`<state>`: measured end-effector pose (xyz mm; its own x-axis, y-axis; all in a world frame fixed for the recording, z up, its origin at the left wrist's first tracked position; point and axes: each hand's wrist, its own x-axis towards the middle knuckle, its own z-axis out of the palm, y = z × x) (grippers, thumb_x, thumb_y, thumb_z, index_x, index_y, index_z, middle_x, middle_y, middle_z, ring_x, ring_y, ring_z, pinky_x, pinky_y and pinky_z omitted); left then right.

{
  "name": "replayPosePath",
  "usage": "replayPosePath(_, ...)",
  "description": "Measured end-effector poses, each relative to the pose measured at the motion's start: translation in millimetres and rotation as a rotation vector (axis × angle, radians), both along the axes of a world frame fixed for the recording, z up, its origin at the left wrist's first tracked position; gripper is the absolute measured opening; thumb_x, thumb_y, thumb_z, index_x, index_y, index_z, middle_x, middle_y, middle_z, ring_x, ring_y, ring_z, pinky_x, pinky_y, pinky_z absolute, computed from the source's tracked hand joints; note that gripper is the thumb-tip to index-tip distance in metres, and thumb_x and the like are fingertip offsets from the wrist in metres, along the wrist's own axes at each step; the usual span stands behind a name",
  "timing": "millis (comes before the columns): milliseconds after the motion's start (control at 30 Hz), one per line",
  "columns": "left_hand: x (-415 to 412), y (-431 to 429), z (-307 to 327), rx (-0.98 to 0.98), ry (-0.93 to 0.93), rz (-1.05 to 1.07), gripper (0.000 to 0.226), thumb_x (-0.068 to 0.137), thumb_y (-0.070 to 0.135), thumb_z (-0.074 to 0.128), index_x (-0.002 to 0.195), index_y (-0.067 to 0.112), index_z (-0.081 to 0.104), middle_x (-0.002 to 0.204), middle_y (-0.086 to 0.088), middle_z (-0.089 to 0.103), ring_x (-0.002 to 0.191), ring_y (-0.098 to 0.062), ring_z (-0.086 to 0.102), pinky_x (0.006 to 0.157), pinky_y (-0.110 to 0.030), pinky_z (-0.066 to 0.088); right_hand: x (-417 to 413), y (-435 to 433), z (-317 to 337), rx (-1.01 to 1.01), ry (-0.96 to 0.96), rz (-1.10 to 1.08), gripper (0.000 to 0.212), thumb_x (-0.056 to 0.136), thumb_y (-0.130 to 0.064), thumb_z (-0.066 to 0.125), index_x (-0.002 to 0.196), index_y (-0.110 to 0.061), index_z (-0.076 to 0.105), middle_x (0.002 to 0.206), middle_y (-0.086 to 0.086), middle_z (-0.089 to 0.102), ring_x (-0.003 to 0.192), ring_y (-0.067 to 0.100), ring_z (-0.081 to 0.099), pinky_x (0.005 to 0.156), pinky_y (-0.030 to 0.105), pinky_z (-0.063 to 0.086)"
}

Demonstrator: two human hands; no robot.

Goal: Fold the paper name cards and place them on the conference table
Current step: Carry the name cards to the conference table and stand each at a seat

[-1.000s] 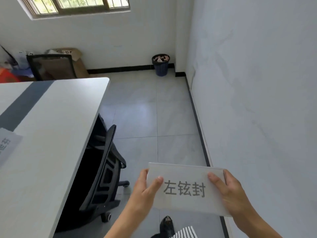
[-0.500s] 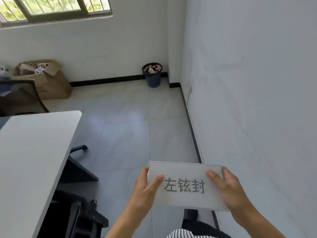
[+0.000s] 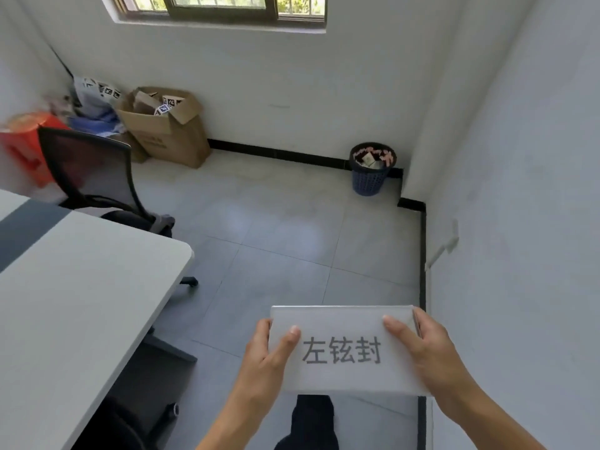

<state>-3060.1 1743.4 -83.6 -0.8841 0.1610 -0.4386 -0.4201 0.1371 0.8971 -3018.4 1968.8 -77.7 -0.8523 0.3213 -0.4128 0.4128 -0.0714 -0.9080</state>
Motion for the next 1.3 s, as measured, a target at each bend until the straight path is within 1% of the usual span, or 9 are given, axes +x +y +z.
replayPosePath(133, -107, 14, 1, 0.016, 0.026, -0.001, 0.015, 0.091, 0.026, 0.058, 0.102, 0.015, 0.06, 0.092, -0.001, 0.076, 0.079, -0.011, 0.072, 0.061, -0.018, 0.052, -102, 11, 3, -0.003, 0.006, -0.008, 0.014, 0.09, -0.021, 0.062, 0.096, -0.008, 0.063, 0.089, 0.011, 0.076, 0.078, 0.025, 0.074, 0.065, 0.035, 0.059)
replayPosePath(333, -255, 34, 28, 0.03, 0.069, -0.041, 0.017, 0.092, 0.027, 0.058, 0.105, 0.015, 0.058, 0.101, -0.001, 0.074, 0.089, -0.011, 0.071, 0.069, -0.019, 0.053, -246, 33, 32, -0.003, 0.033, 0.008, 0.018, 0.09, -0.025, 0.06, 0.099, -0.01, 0.061, 0.088, 0.01, 0.077, 0.078, 0.027, 0.074, 0.062, 0.037, 0.06)
replayPosePath(533, -375, 43, 19, 0.01, 0.036, 0.041, 0.007, 0.092, 0.023, 0.058, 0.097, 0.019, 0.057, 0.094, 0.003, 0.072, 0.074, 0.007, 0.067, 0.059, -0.006, 0.046, -386, 46, 16, -0.031, 0.013, 0.09, 0.018, 0.09, -0.022, 0.06, 0.099, -0.007, 0.062, 0.088, 0.011, 0.076, 0.075, 0.024, 0.074, 0.053, 0.025, 0.056)
replayPosePath(867, -604, 65, 27, -0.044, 0.06, 0.311, 0.022, 0.088, 0.036, 0.062, 0.101, 0.019, 0.058, 0.097, 0.003, 0.075, 0.086, -0.008, 0.072, 0.068, -0.019, 0.052, -684, 64, 14, -0.006, 0.05, 0.347, 0.015, 0.089, -0.02, 0.062, 0.094, -0.006, 0.062, 0.087, 0.012, 0.076, 0.076, 0.026, 0.074, 0.064, 0.036, 0.057)
replayPosePath(967, -646, 53, 33, -0.026, 0.027, 0.448, 0.012, 0.092, 0.029, 0.059, 0.102, 0.022, 0.058, 0.096, 0.007, 0.074, 0.082, 0.002, 0.069, 0.063, -0.01, 0.049, -764, 46, 22, 0.044, 0.076, 0.504, 0.013, 0.088, -0.021, 0.064, 0.089, -0.009, 0.064, 0.079, 0.006, 0.075, 0.068, 0.017, 0.072, 0.055, 0.025, 0.055)
replayPosePath(1067, -680, 33, 33, -0.02, 0.006, 0.613, 0.019, 0.089, 0.032, 0.06, 0.105, 0.022, 0.057, 0.107, 0.002, 0.072, 0.084, 0.003, 0.068, 0.064, -0.007, 0.048, -829, 11, 21, 0.083, 0.079, 0.659, 0.016, 0.088, -0.023, 0.065, 0.085, -0.007, 0.064, 0.077, 0.007, 0.073, 0.067, 0.017, 0.069, 0.059, 0.027, 0.052)
replayPosePath(1133, -702, 17, 32, 0.017, -0.004, 0.705, 0.006, 0.09, 0.028, 0.058, 0.096, 0.03, 0.054, 0.102, 0.009, 0.067, 0.073, 0.019, 0.062, 0.059, 0.0, 0.043, -866, -18, 15, 0.09, 0.072, 0.747, 0.019, 0.088, -0.024, 0.065, 0.085, -0.005, 0.062, 0.074, 0.006, 0.071, 0.063, 0.012, 0.066, 0.056, 0.023, 0.049)
replayPosePath(1200, -729, -4, 29, 0.023, -0.01, 0.77, 0.018, 0.095, 0.022, 0.053, 0.085, 0.035, 0.045, 0.093, 0.022, 0.054, 0.06, 0.031, 0.051, 0.053, 0.005, 0.038, -903, -49, 7, 0.108, 0.063, 0.816, 0.023, 0.088, -0.026, 0.066, 0.085, -0.004, 0.062, 0.077, 0.012, 0.07, 0.065, 0.017, 0.066, 0.058, 0.027, 0.049)
replayPosePath(1300, -777, -50, 19, 0.032, 0.0, 0.831, 0.008, 0.095, 0.025, 0.052, 0.096, 0.032, 0.054, 0.108, 0.013, 0.066, 0.073, 0.022, 0.06, 0.058, 0.002, 0.041, -958, -101, 4, 0.136, 0.076, 0.886, 0.024, 0.088, -0.028, 0.065, 0.084, -0.004, 0.061, 0.077, 0.012, 0.069, 0.064, 0.019, 0.065, 0.059, 0.028, 0.047)
